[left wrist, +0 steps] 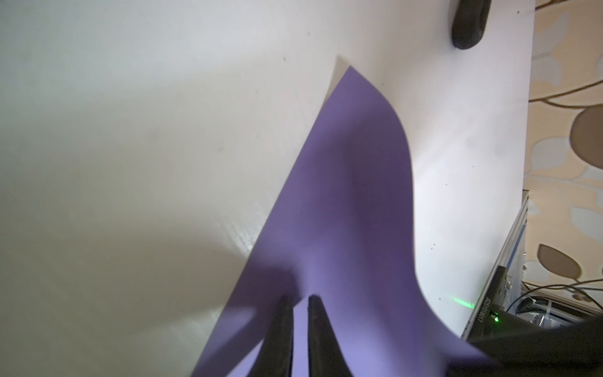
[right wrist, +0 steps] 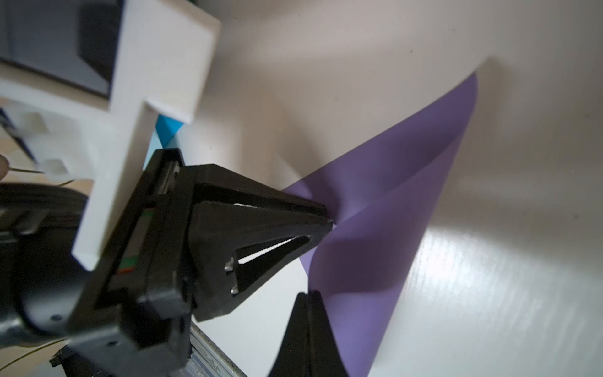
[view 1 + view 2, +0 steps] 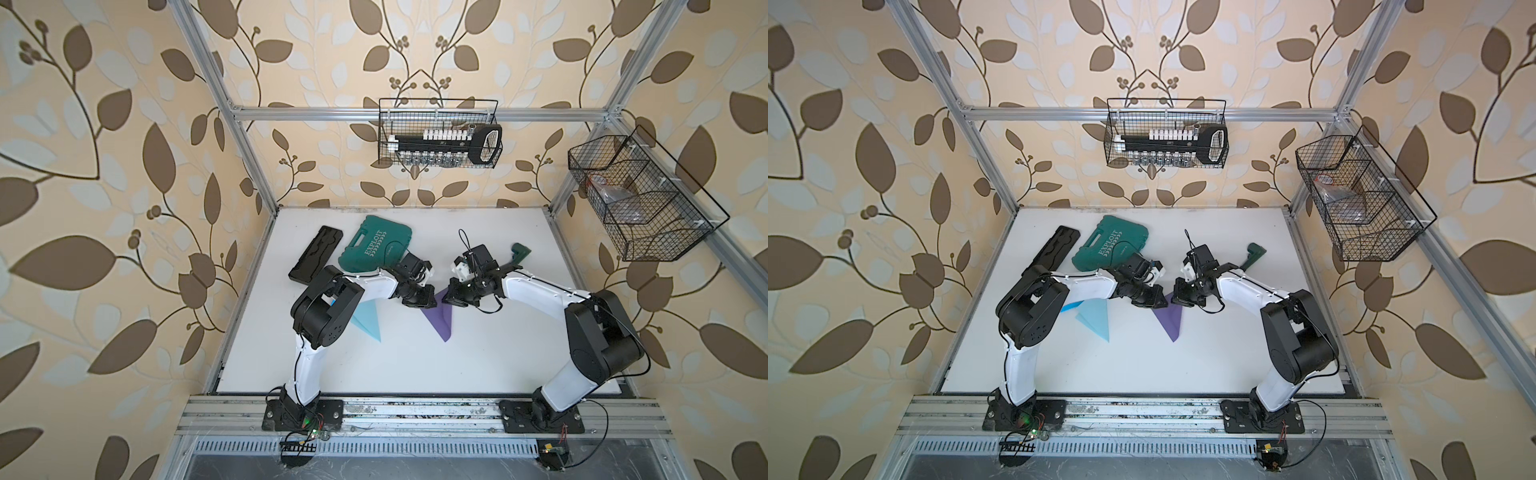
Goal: Fold the square paper diagonally
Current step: Fold the paper at the center of the board.
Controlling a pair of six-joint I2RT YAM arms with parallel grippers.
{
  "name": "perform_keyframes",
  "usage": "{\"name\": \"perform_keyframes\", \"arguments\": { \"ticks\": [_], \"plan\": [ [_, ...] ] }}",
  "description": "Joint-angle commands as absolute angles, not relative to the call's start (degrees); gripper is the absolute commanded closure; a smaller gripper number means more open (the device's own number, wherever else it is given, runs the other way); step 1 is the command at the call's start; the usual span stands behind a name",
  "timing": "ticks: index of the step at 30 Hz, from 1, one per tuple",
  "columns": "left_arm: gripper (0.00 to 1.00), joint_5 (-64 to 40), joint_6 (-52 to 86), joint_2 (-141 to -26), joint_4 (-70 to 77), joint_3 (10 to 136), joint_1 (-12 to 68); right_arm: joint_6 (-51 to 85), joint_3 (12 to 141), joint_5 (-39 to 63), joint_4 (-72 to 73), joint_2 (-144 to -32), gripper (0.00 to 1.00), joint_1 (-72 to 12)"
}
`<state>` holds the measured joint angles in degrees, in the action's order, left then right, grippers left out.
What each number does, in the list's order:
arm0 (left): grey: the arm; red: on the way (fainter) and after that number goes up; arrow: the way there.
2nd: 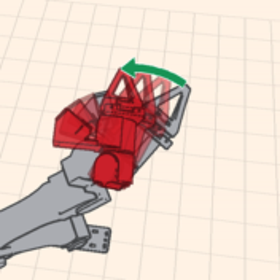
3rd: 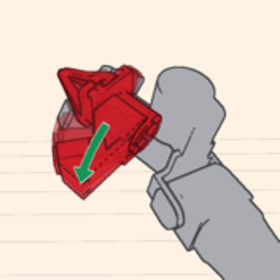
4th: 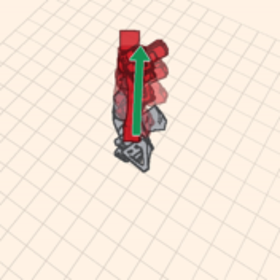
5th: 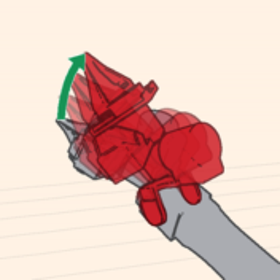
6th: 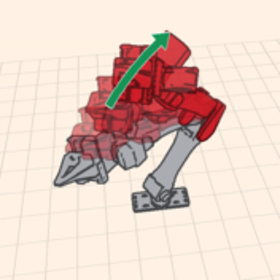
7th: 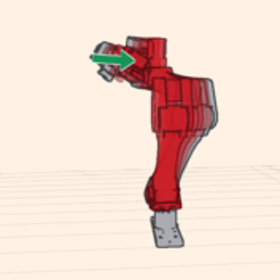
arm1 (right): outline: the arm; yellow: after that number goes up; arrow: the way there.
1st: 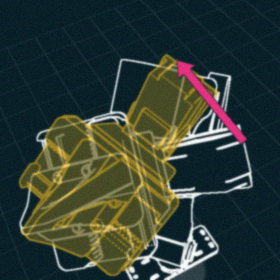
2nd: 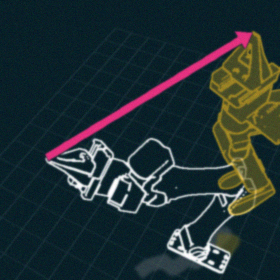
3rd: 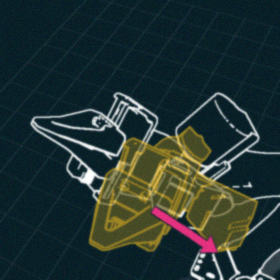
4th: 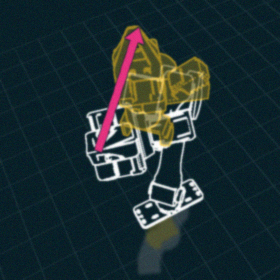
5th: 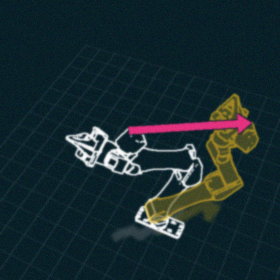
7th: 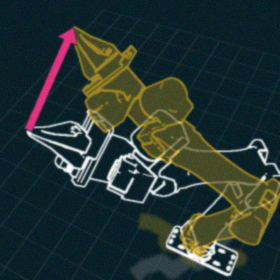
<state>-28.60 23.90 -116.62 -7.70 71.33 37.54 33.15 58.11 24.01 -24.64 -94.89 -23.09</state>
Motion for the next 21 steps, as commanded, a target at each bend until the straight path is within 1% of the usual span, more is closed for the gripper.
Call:
{"name": "perform_keyframes", "arguments": {
  "ticks": [1,21],
  "plan": [
    [0.87,-26.19,22.44,-116.32,-11.47,69.98,37.64,32.72,59.59,23.54,-25.99,-94.28,1.0,-23.49],
    [0.86,-26.32,22.42,-116.81,-11.51,70.22,37.67,33.77,59.28,24.26,-24.72,-94.32,1.0,-24.6]
  ]
}}
